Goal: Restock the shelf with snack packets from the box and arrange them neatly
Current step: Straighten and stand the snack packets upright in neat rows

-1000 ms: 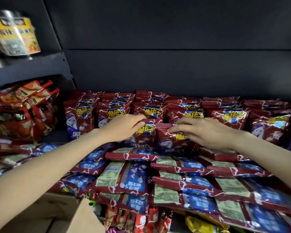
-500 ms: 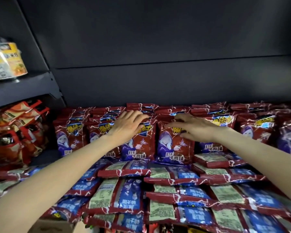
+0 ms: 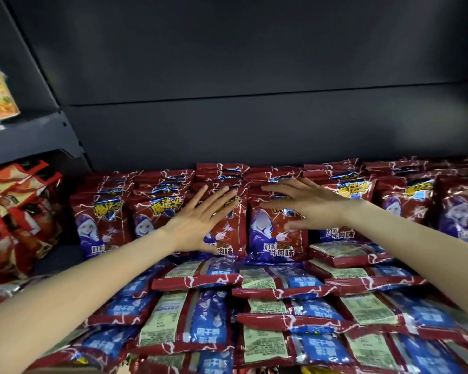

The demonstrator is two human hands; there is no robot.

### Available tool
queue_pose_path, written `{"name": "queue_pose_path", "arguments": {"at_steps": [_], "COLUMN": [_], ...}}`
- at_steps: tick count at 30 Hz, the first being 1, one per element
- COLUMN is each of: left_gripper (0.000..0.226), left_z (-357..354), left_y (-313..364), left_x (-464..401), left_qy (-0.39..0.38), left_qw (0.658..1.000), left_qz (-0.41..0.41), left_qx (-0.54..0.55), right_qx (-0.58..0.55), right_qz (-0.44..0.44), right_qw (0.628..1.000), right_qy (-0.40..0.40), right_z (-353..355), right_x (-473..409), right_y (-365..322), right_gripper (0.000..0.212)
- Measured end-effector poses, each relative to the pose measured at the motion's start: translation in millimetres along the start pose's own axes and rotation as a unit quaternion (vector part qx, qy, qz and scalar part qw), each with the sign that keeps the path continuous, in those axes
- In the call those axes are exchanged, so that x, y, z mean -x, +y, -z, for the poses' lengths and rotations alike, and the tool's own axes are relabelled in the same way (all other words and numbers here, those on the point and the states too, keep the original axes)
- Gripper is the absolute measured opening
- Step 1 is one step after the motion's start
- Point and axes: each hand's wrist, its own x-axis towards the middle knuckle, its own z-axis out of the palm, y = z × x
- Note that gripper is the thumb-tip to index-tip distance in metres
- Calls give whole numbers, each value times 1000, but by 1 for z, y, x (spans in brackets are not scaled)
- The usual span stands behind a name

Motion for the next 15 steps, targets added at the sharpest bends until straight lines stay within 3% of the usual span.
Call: {"name": "queue_pose_path", "arguments": {"at_steps": [9,15], "left_gripper": [122,123], "left_z": [2,-1], "left_y": [8,6], "left_x": [-3,-4], "left_qy": [12,21], "left_qw": [999,999], "left_qz": [34,43], "left_qx": [-7,10], "right_qx": [133,185], "right_qz": [-47,-18], "right_qw": [990,983], "right_qy": [11,-2], "right_z": [-29,-29], "right_x": [-8,-12], "right_y": [-26,-15], "right_gripper": [117,124]}}
